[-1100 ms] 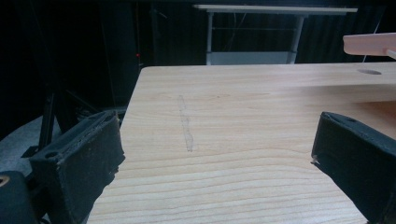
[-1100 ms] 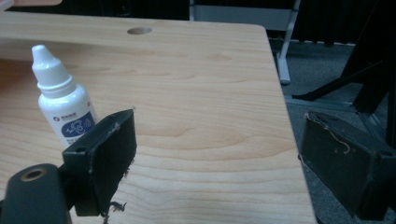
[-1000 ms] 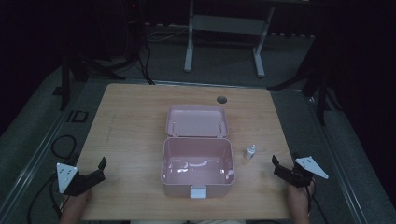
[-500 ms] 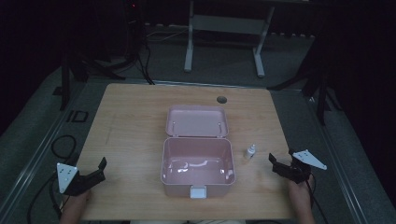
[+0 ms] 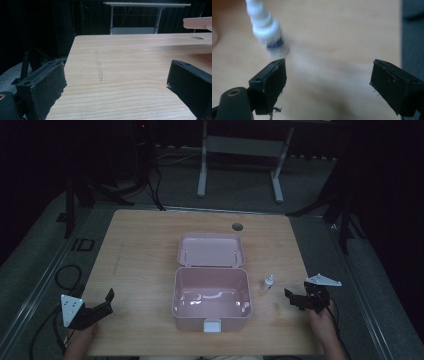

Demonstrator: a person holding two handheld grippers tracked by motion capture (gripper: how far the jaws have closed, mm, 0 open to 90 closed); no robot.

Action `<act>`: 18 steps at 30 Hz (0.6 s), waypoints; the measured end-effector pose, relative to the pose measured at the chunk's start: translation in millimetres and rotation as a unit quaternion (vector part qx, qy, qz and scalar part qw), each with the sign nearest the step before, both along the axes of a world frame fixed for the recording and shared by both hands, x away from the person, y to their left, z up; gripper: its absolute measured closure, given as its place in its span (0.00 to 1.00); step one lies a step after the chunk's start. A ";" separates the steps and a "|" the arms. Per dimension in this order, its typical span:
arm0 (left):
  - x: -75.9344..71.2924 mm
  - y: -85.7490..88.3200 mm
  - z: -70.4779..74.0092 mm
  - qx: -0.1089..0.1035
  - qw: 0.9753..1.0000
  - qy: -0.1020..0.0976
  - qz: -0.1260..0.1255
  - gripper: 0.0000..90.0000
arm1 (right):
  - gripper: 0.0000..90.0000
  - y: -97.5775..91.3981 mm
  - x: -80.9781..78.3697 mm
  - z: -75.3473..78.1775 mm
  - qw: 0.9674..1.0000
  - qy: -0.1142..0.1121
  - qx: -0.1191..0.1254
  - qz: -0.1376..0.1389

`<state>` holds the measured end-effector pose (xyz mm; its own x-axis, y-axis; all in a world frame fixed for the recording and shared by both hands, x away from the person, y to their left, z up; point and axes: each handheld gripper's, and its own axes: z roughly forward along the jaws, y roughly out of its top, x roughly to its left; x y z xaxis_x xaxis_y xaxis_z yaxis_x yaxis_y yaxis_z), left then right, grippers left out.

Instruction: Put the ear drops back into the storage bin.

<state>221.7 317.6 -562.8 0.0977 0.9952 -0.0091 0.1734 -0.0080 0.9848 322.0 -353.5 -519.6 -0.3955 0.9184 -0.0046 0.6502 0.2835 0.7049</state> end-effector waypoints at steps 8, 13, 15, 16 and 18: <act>0.0 -0.3 0.0 0.001 1.000 0.001 0.000 0.02 | 0.14 8.5 4.6 6.7 0.991 0.105 -0.078 0.015; 0.0 -0.3 0.0 0.001 1.000 0.001 0.000 0.02 | 0.12 10.0 6.0 11.3 0.984 0.144 -0.099 0.032; 0.0 -0.4 0.0 0.001 1.000 0.001 0.000 0.02 | 0.12 10.6 6.5 15.5 0.977 0.180 -0.105 0.040; 0.0 -0.4 0.0 0.001 1.000 0.001 0.000 0.02 | 0.12 11.3 6.6 17.1 0.973 0.198 -0.110 0.044; 0.0 -0.5 0.0 0.002 1.000 0.001 0.000 0.02 | 0.12 12.5 6.3 18.8 0.968 0.212 -0.121 0.052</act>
<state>221.6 317.1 -562.8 0.0972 0.9953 -0.0056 0.1760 -0.0117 0.9843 328.2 -341.0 -500.8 -0.4997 0.8656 -0.0309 0.8257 0.4868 0.2850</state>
